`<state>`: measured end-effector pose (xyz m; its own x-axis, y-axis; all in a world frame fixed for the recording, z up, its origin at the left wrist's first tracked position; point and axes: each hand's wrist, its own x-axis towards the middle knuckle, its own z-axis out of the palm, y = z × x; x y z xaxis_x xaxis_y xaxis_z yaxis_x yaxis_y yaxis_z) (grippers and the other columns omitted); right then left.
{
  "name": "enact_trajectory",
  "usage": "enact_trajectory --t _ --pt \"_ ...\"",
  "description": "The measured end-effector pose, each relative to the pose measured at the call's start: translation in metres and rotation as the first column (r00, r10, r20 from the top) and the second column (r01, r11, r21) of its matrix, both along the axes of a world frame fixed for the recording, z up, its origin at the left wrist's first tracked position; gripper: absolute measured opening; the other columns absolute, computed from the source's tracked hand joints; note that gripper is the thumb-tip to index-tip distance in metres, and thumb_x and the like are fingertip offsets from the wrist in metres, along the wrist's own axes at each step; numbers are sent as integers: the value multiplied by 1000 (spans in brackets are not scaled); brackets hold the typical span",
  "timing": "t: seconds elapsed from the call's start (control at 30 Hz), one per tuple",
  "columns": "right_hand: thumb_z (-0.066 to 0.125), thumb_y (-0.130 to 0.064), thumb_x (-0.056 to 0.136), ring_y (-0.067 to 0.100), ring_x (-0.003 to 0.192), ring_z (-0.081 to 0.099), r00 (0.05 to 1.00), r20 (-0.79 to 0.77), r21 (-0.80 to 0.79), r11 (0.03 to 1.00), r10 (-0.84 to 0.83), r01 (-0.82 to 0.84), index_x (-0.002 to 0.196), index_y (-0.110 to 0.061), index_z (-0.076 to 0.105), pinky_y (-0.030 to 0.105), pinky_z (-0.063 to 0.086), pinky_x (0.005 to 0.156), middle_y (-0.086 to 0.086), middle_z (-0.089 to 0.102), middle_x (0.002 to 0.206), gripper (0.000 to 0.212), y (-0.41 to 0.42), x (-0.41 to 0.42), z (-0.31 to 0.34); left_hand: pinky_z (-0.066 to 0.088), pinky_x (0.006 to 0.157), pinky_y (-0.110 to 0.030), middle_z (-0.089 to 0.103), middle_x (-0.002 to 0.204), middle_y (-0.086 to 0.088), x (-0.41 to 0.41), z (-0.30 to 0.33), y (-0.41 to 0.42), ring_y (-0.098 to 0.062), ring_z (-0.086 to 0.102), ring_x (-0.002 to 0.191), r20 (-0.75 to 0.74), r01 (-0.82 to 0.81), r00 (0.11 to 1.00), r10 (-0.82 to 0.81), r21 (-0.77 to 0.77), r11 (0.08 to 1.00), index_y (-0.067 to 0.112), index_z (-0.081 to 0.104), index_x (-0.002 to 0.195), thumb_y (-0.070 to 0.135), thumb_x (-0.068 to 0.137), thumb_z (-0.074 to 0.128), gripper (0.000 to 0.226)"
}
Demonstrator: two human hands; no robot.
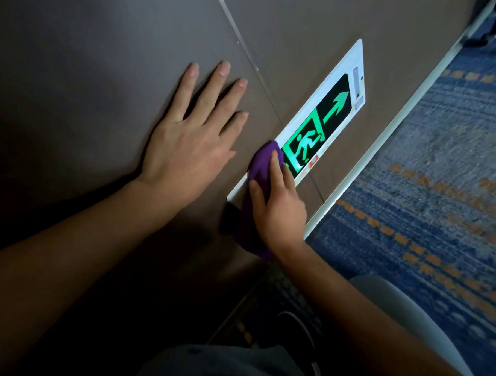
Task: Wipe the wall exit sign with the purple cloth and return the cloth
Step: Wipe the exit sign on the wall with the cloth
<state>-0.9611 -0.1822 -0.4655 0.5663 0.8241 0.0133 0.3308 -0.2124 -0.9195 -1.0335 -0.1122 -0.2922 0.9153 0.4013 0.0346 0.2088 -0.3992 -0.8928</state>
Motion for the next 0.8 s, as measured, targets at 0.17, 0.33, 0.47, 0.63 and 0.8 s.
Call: enact_trajectory --t 0.17,0.33,0.47,0.63,0.8 --pt "58 -46 96 31 125 59 997 43 115 991 -68 63 155 -36 37 41 50 93 -3 45 157 63 8 40 -3 10 125 -68 15 175 -16 -6 4 -4 -46 15 161 -18 -33 999 34 61 998 19 34 162 60 101 51 76" --pt "53 -44 100 22 133 52 984 -39 105 979 -173 176 157 -34 35 38 47 99 -5 43 158 61 38 73 -2 11 125 -67 17 175 -16 -3 3 -3 -46 17 161 -32 -28 999 31 89 996 18 36 160 63 100 51 77" --pt "52 -45 101 23 130 54 981 -68 116 975 -181 188 157 -33 34 34 46 94 -4 47 154 61 34 60 -9 3 123 -67 12 176 -15 6 -1 -5 -47 12 161 -27 -66 997 69 96 993 19 32 163 63 99 50 79" --pt "52 -48 100 26 127 57 984 -91 71 985 -153 160 157 -36 33 39 49 90 -6 44 157 61 25 40 -17 5 125 -68 9 177 -14 23 -2 1 -46 9 162 -58 -75 995 82 110 991 21 30 164 67 97 49 83" --pt "55 -47 100 29 127 58 989 -88 58 990 -120 125 156 -35 35 37 49 90 -5 41 159 61 15 21 -23 6 127 -64 9 176 -16 47 -5 9 -43 8 163 -111 -42 992 56 120 992 19 30 164 69 96 47 87"
